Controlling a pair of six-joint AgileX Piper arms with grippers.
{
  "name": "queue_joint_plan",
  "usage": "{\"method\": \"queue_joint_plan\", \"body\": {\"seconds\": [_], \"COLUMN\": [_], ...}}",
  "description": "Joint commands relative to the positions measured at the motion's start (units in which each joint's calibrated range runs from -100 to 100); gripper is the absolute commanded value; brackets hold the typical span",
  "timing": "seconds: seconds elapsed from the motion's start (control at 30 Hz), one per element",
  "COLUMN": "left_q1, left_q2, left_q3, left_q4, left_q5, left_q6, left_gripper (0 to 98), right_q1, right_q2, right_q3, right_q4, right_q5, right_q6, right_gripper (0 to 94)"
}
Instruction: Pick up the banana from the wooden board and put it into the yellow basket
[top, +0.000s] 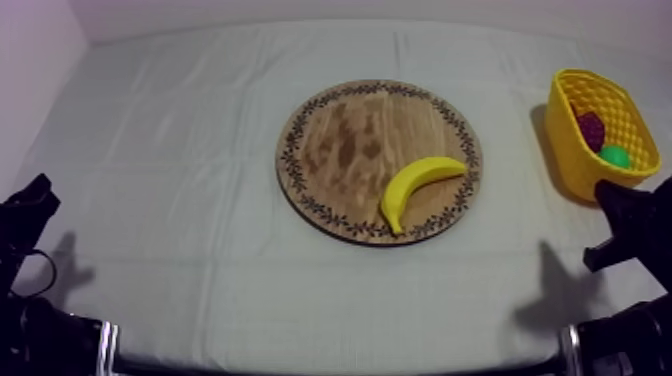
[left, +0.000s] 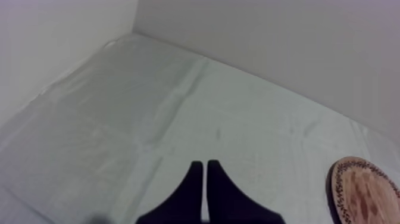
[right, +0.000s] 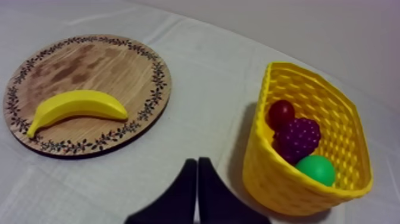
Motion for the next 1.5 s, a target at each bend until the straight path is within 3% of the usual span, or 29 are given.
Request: {"method": "queue_joint_plan", "body": {"seconds": [0.0, 0.27, 0.6, 0.87, 1.03, 1.17, 1.33, 1.47], "left_q1": [0.0, 0.0, 0.0, 0.0, 0.0, 0.0, 0.0, 0.0], "left_q2": [0.0, 0.0, 0.0, 0.0, 0.0, 0.0, 0.0, 0.0], "left_q3": [0.0, 0.0, 0.0, 0.0, 0.0, 0.0, 0.0, 0.0], "left_q4": [-0.01, -0.01, -0.01, -0.01, -0.01, -0.01, -0.01, -0.01], "left_q5": [0.0, 0.0, 0.0, 0.0, 0.0, 0.0, 0.0, 0.0], "left_q6": [0.0, 0.0, 0.0, 0.0, 0.0, 0.0, 0.0, 0.0], "left_gripper": [0.1, 0.1, 0.1, 0.1, 0.1, 0.1, 0.1, 0.1], "right_q1": [0.0, -0.5, -10.8, -15.7, -16.9, -17.3, -16.8, -17.5], "right_q2": [0.0, 0.0, 0.0, 0.1, 0.2, 3.7, 16.0, 27.3], "right_q3": [0.1, 0.1, 0.1, 0.1, -0.3, -0.5, -5.0, -16.3], "right_q4": [0.0, 0.0, 0.0, 0.0, -0.5, -1.2, 1.9, 3.3], "right_q5": [-0.1, -0.1, -0.1, -0.1, 0.4, -1.9, -8.1, -4.9], "right_q6": [0.0, 0.2, 0.5, 3.8, 0.5, 0.8, -0.9, -1.8], "right_gripper": [0.4, 0.4, 0.4, 0.4, 0.4, 0.3, 0.3, 0.4]}}
